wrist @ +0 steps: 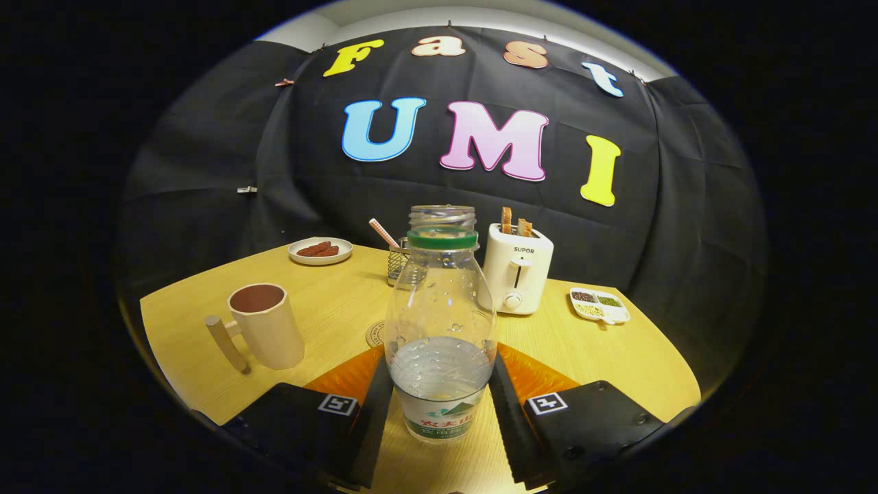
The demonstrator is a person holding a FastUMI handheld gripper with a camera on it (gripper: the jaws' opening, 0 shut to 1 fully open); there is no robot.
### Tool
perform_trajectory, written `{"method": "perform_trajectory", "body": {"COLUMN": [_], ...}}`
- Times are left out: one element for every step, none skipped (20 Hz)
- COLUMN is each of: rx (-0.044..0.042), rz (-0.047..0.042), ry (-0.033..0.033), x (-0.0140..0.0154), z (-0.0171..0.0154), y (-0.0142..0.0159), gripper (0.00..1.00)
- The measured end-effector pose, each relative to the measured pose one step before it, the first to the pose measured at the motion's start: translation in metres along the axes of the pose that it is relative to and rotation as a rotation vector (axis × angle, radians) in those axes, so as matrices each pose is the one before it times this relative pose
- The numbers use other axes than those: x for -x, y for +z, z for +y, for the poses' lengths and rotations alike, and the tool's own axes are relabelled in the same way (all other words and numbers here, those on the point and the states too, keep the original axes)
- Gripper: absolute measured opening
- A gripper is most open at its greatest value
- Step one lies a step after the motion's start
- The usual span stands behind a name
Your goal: Take the bottle from table, then pour the juice into the cup, finally place the bottle on the coaster
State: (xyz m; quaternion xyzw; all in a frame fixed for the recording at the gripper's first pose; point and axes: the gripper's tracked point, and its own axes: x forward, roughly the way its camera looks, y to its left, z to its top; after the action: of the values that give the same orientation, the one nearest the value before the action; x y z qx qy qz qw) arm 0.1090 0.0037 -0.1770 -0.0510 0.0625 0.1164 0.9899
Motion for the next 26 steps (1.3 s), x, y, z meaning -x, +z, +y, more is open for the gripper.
{"method": "perform_trajectory", "body": {"rx": [0.01864,0.02757,0.03766,0.03376,0.0333,0.03651,0.0342,0.02946,0.03364,0.03168,0.04032,0.04767,0.0494,0.04969,0.04026,0.03578,0.03002,0.0248,0.02585,0.03057,0.04029,0.04618,0.04332,0.03484,0.03099,0.03337], "rz": [-0.00619,-0.00502,-0.00503,-0.01242,-0.01462,-0.00866,-0.00004,0.00448,0.00779,0.00563,0.00347,0.00848,0.01014,0.00969,0.0074,0.01419,0.01882,0.01752,0.01675,0.00935,0.00283,0.00048,0.00088,-0.00055,0.00043,0.00504], "ry": [0.01193,0.00939,0.0163,0.01254,0.01173,0.01031,0.01077,0.01064,0.00872,0.00346,0.00175,0.00088,0.00245,0.00069,-0.00197,-0.00458,-0.00881,-0.00574,-0.00303,-0.0029,-0.00283,-0.00319,-0.00016,0.00539,0.00646,0.00431], "x": [-0.00097,-0.00257,-0.0002,-0.00079,-0.00015,-0.00124,-0.00156,-0.00226,-0.0025,-0.00132,-0.0024,-0.00389,-0.00321,-0.0042,-0.00348,-0.00519,-0.00337,-0.00503,-0.00316,-0.00155,-0.00065,-0.001,0.0006,-0.00086,-0.00147,-0.00066], "z": [0.00156,0.00179,0.00295,0.00232,0.00227,0.00185,0.00282,0.00375,0.00384,0.00306,0.00347,0.00347,0.00368,0.005,0.00323,0.0025,0.0014,0.00275,0.00258,0.00209,0.00341,0.00267,0.00299,0.00418,0.00386,0.00396], "y": [0.00694,0.00548,0.00676,0.008,0.00953,0.00719,0.00499,0.00434,0.00475,0.00414,0.00545,0.00347,0.00211,0.00331,0.0019,-0.00021,-0.00094,-0.00069,-0.00052,0.00059,0.00134,0.00201,0.00087,-0.00113,0.0005,0.00088], "gripper": [0.75,0.75,0.75,0.75,0.75,0.75,0.75,0.74,0.74,0.75,0.75,0.75,0.74,0.74,0.75,0.75,0.75,0.74,0.75,0.75,0.74,0.74,0.75,0.75,0.75,0.75]}}
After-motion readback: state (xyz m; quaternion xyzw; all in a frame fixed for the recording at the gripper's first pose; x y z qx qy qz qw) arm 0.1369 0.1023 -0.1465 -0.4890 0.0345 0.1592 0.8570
